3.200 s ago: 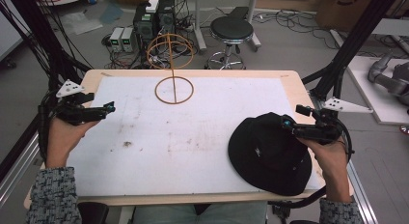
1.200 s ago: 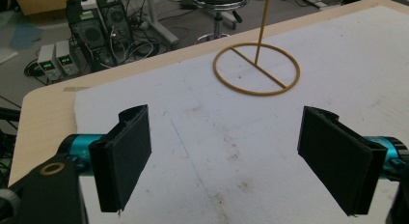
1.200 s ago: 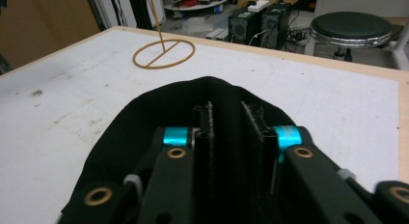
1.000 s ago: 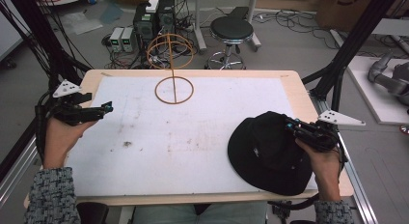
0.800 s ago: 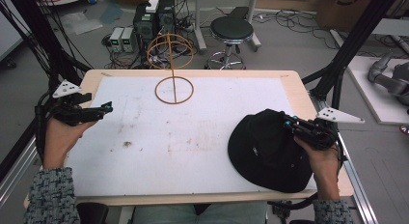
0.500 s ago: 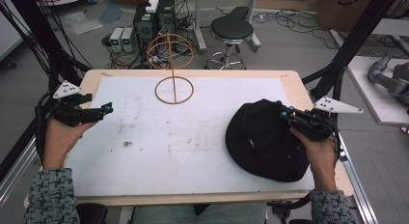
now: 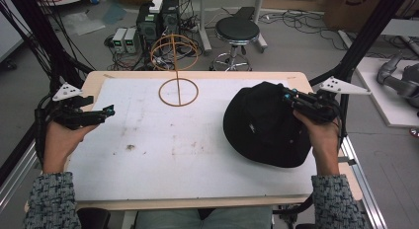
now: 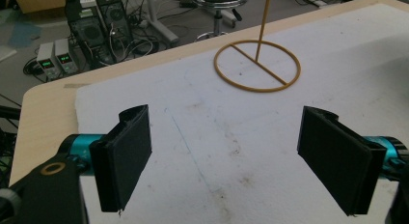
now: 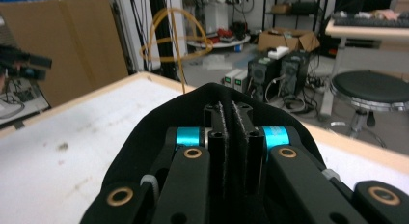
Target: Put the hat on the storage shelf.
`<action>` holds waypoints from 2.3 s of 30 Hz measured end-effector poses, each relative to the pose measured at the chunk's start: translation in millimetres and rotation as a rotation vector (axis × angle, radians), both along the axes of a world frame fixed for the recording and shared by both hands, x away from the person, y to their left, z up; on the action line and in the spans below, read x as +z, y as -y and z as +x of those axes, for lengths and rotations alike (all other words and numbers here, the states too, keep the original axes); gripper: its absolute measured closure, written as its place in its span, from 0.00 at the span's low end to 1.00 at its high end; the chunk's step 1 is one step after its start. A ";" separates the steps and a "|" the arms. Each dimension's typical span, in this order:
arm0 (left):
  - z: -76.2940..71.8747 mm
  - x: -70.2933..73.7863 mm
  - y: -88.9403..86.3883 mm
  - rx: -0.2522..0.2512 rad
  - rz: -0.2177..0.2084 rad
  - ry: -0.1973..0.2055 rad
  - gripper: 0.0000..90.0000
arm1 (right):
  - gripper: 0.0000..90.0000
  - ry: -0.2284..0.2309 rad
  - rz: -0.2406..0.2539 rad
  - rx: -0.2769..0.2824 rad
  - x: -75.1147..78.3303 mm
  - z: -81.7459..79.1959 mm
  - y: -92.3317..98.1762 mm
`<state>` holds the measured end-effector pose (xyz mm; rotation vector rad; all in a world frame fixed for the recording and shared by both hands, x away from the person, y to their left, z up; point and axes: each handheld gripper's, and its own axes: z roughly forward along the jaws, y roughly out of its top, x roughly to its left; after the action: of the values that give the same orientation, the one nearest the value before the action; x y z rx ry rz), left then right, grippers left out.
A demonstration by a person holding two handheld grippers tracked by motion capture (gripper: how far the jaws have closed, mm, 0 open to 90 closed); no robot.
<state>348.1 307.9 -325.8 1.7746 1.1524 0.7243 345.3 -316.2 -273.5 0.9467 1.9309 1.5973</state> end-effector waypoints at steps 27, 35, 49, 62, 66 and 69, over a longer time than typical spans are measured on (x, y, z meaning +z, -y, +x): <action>-0.8 -3.5 3.5 -0.013 0.005 -0.007 0.22 | 0.96 0.060 0.134 0.099 64.3 80.6 -53.2; -0.9 -4.0 4.7 -0.017 0.007 -0.011 0.22 | 0.96 0.062 0.206 0.128 76.3 91.5 -64.3; -0.8 -4.0 3.3 -0.015 -0.003 -0.010 0.22 | 0.96 0.057 0.266 0.151 92.3 113.4 -91.3; -0.8 -4.2 3.8 -0.022 -0.001 -0.013 0.22 | 0.96 0.050 0.354 0.166 92.2 129.6 -107.2; -0.8 -4.3 3.1 -0.024 0.000 -0.014 0.22 | 0.96 0.043 0.369 0.169 93.9 136.2 -116.3; -1.1 -4.5 2.9 -0.021 -0.007 -0.010 0.22 | 0.96 0.043 0.360 0.173 96.6 138.6 -122.4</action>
<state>347.0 305.1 -330.3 1.7840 1.1405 0.6988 483.9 -193.7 -176.9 0.8877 1.7701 2.0972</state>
